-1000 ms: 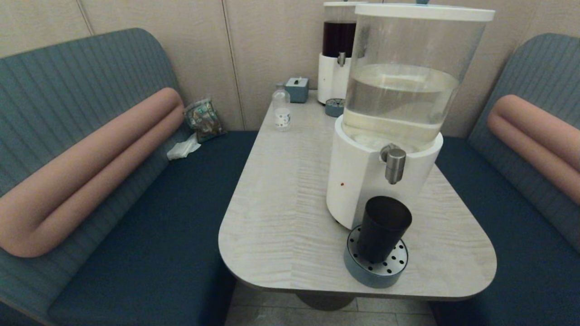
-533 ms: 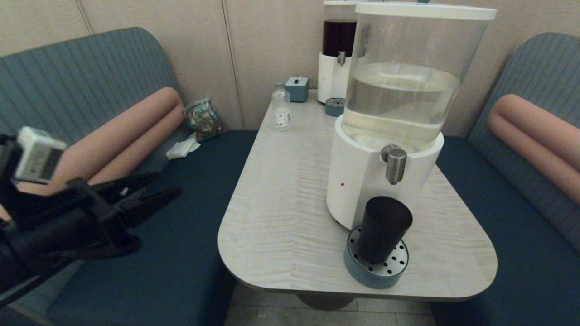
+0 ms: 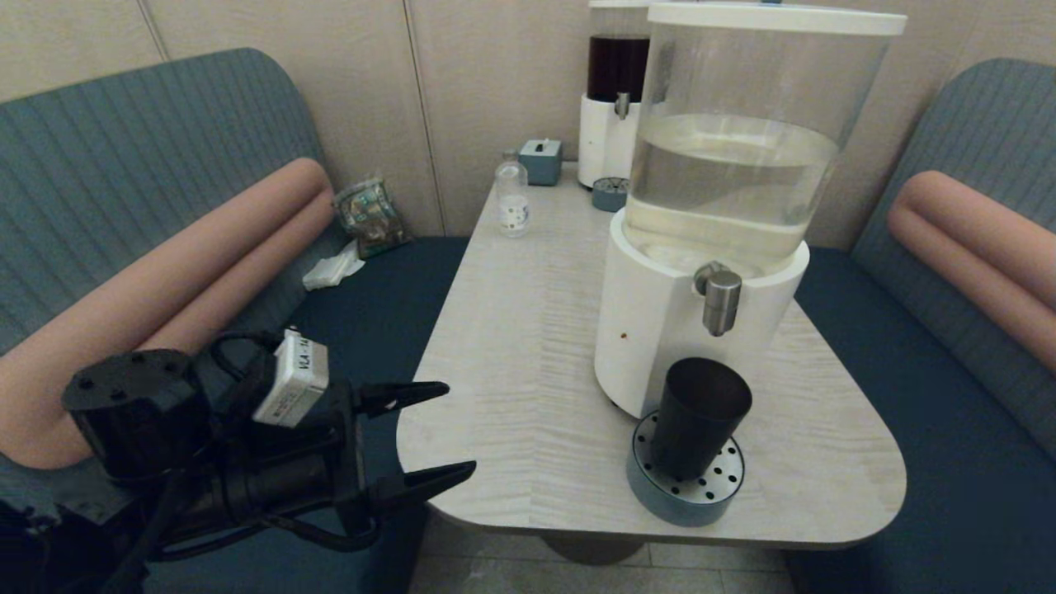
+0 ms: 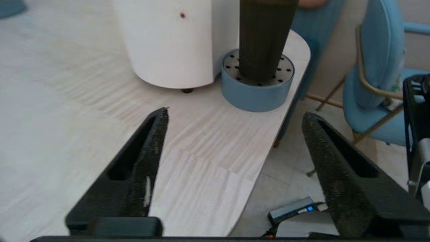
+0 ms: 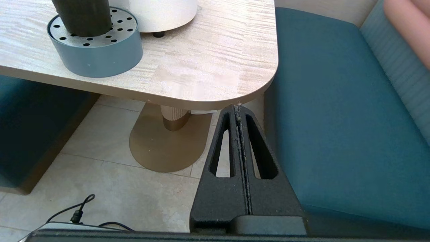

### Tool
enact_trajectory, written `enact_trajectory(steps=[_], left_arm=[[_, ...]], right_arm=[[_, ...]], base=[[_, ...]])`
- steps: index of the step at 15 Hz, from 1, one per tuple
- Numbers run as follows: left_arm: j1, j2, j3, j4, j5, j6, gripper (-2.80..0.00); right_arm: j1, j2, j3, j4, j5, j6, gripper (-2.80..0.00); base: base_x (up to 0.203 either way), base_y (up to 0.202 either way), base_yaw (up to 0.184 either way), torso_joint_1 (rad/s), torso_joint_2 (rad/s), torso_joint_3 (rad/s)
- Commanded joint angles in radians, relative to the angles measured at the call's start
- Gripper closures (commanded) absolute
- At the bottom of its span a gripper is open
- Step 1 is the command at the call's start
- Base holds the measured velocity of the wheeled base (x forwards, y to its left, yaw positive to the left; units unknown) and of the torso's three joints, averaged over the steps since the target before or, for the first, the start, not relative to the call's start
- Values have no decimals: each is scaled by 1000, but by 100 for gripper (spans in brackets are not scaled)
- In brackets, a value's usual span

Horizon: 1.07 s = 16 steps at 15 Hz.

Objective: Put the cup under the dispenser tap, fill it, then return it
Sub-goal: Place the cup next to the water dispenser

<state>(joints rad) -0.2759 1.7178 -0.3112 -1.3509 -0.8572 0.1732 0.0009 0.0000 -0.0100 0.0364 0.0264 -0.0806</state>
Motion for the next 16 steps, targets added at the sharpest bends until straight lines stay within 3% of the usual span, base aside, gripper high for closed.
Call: enact_trajectory(steps=[1,5,10,16], left_arm=[[-29,89,-47,-5,-5,7,-280],[-126,201,-191,0,11,-3,-280],[-243,333,-366,1,78,-26,-280],[-297,471,-517,2,125,-43,-280]], right_arm=[[1,-2,0,0,1,-1,0],[1,-2,1,0,0,-1,0],[1,-2,1,0,1,-1,0],[1,-2,1,0,1,-1,0]], base=[[0,0,0,0,0,0],[0,0,0,0,0,0],[0,0,0,0,0,0],[0,0,0,0,0,0]])
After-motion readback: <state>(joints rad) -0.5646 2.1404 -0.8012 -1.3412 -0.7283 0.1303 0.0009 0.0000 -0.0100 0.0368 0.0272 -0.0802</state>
